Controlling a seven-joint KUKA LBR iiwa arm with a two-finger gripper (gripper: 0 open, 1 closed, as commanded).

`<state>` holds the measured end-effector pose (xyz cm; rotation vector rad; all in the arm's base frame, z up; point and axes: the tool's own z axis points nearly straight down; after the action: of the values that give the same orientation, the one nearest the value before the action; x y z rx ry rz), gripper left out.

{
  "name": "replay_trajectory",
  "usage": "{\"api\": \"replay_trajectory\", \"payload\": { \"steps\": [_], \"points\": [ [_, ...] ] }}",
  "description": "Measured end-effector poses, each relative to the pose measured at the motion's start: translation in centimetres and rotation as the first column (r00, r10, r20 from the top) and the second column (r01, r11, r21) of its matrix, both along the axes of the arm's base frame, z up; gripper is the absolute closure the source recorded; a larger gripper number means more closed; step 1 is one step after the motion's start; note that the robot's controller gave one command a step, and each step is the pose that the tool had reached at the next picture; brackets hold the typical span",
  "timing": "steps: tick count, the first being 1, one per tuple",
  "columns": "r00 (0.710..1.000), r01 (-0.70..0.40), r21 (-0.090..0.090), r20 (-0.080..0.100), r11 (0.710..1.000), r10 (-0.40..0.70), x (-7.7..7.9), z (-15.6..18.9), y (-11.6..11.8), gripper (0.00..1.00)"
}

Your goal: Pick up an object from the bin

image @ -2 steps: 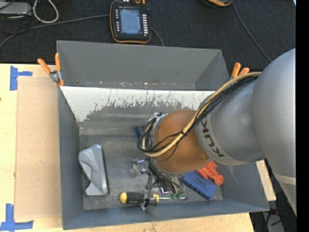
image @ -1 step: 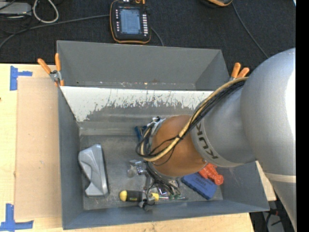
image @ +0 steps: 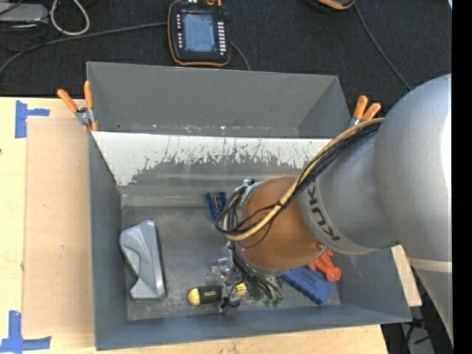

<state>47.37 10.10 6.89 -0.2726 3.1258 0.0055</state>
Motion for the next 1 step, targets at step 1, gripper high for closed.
{"api": "replay_trajectory", "payload": {
  "steps": [1],
  "points": [
    [1.000, 0.002, 0.000, 0.000, 1.000, -0.002, 0.00, 0.02, -0.01, 1.00]
  ]
}}
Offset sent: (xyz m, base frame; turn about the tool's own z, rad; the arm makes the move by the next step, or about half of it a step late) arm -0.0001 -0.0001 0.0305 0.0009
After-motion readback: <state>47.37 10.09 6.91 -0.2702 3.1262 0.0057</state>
